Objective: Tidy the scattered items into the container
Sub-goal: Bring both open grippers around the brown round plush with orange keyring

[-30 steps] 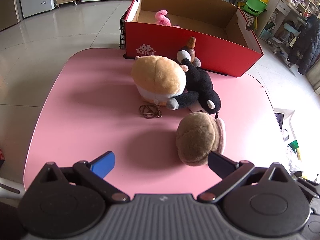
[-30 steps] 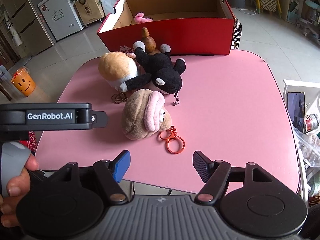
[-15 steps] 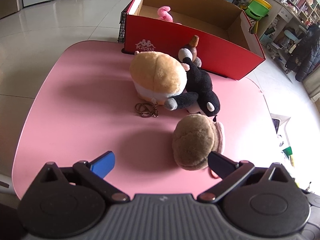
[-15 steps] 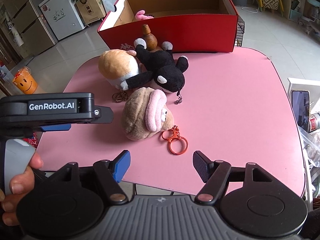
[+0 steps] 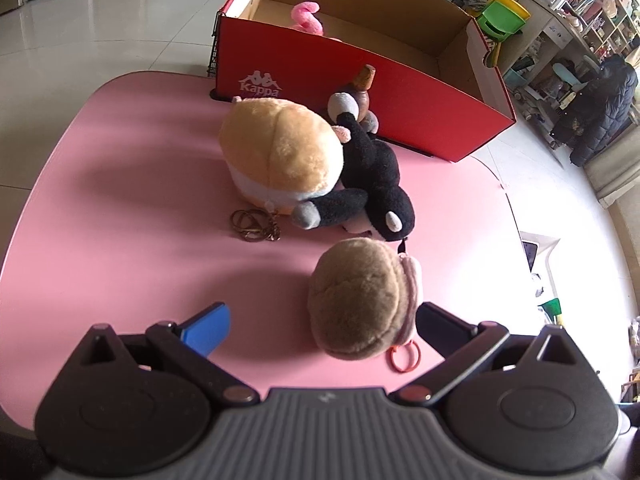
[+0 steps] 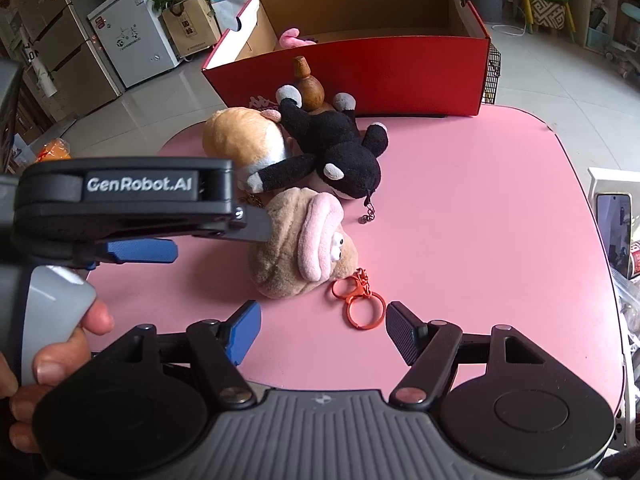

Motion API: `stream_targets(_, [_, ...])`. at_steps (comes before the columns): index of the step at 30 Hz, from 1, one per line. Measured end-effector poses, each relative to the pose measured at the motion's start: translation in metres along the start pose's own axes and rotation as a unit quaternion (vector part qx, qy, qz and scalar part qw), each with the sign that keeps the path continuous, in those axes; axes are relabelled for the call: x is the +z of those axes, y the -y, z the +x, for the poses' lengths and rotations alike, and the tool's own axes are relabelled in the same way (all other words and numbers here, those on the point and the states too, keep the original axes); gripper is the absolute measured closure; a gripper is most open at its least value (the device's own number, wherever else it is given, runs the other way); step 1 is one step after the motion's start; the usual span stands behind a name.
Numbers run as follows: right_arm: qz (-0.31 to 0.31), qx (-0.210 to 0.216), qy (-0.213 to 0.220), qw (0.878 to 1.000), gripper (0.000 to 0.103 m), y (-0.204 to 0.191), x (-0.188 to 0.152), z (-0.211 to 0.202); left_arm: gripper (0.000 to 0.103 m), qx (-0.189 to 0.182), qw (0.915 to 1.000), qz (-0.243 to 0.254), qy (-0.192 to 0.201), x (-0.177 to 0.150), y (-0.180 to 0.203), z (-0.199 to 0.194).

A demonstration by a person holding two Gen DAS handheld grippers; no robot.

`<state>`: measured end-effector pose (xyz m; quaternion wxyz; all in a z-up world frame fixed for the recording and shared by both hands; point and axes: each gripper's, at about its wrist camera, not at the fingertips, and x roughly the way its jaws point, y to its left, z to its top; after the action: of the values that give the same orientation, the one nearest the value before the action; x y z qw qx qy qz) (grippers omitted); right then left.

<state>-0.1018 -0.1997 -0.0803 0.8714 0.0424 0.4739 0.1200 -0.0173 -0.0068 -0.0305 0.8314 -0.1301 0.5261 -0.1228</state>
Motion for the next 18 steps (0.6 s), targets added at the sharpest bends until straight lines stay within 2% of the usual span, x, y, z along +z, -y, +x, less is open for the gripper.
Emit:
stream_targets(8, [0.000, 0.004, 0.002, 1.000, 0.034, 0.003, 0.006, 0.010, 0.000, -0.023, 0.9996, -0.009, -0.014, 0.017, 0.004, 0.015])
stream_targets(18, [-0.032, 0.007, 0.000, 0.999, 0.033, -0.001, 0.009, 0.023, 0.000, -0.030, 0.9989, -0.003, -0.035, 0.028, 0.009, 0.034])
